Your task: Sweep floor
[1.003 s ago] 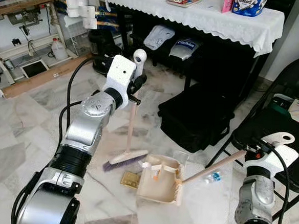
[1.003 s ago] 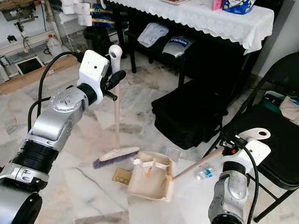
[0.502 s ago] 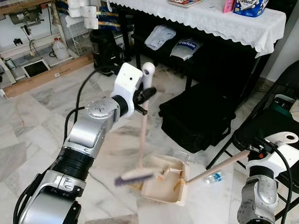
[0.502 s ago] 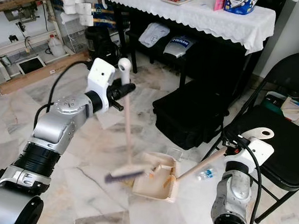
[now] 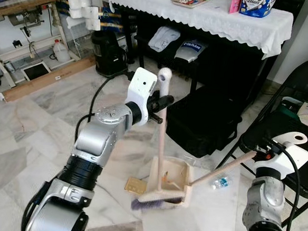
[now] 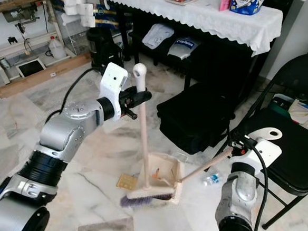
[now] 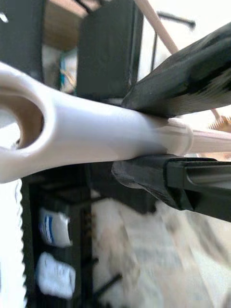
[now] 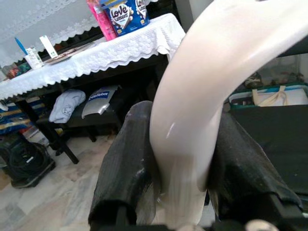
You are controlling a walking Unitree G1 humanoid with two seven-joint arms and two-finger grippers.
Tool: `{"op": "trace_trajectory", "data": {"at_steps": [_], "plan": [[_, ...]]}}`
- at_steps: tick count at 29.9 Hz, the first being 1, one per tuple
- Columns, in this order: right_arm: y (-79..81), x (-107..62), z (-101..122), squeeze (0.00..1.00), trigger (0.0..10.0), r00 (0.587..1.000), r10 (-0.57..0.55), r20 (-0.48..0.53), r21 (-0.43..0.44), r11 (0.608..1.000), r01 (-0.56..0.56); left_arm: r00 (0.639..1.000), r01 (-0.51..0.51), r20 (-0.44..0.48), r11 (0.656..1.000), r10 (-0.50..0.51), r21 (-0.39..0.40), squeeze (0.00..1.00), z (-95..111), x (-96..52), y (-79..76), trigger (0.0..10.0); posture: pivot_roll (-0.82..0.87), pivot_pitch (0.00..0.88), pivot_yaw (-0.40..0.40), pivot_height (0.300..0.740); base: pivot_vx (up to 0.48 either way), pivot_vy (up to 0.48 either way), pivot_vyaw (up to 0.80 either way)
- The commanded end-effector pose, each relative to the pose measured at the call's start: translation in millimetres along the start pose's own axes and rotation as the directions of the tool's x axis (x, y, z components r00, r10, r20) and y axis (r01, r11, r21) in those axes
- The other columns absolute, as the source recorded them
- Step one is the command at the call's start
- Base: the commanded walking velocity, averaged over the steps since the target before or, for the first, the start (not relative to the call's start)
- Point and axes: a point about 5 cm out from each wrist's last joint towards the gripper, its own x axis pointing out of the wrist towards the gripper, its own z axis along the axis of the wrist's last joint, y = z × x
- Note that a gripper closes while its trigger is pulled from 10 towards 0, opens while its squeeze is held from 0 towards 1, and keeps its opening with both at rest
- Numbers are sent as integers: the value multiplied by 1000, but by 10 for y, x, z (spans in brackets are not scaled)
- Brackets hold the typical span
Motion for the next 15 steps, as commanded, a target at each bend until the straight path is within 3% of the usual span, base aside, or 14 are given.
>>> {"op": "trace_trajectory", "data": {"at_steps": [1, 5, 9, 12, 14, 15], "plan": [[68, 52, 74, 0, 10000, 999, 13, 46, 17, 1000, -14, 996, -55, 73, 991, 46, 123, 0, 258, -32, 107, 10000, -36, 0, 90, 740, 0, 0, 0], [77, 48, 66, 0, 10000, 999, 17, 45, 19, 1000, -18, 990, -114, 101, 974, 96, 194, 0, 362, -76, 230, 10000, -38, 0, 90, 740, 0, 0, 0], [85, 45, 61, 0, 10000, 999, 21, 45, 22, 1000, -22, 985, -134, 133, 973, 110, 190, 0, 416, -95, 262, 10000, -38, 0, 91, 740, 0, 0, 0], [102, 44, 56, 0, 10000, 999, 26, 44, 26, 999, -27, 957, -213, 228, 967, 179, 136, 0, 452, -111, 330, 10000, -39, 0, 91, 740, 0, 0, 0], [135, 42, 54, 0, 10000, 998, 36, 45, 28, 999, -37, 915, -341, 253, 937, 314, 70, 0, 318, -136, 466, 10000, -52, 0, 95, 740, 0, 0, 0], [153, 37, 60, 0, 10000, 998, 42, 51, 25, 999, -44, 885, -416, 236, 909, 401, 14, 0, 156, -172, 545, 10000, -67, 0, 98, 740, 0, 0, 0]]}}
